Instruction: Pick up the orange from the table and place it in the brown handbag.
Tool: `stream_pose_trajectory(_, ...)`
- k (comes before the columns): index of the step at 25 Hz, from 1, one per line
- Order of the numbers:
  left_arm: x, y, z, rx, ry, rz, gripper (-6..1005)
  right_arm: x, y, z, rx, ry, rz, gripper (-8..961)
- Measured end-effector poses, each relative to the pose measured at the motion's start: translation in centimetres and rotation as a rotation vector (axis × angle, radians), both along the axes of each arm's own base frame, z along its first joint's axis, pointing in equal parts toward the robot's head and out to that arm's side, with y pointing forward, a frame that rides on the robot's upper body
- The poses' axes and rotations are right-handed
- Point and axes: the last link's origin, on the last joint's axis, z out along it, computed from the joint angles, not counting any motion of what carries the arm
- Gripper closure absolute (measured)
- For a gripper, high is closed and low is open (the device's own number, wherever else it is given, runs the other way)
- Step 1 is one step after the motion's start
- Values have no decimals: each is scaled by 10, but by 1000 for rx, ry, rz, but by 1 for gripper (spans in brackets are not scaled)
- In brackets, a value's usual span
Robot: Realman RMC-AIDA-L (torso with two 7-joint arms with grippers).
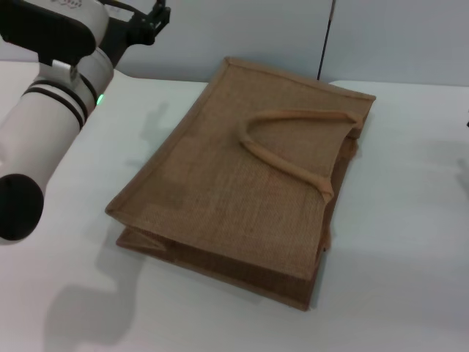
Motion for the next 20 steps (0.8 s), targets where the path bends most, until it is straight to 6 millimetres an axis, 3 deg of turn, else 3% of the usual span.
stream_pose_trajectory(12,-12,10,-6,-44,-97,56,192,-3,5,-4,-22,-3,-5,130)
stream_pose_trajectory(20,15,5,-35,-142,4,-46,271,-2,7,-8,-56,-17,-23,130)
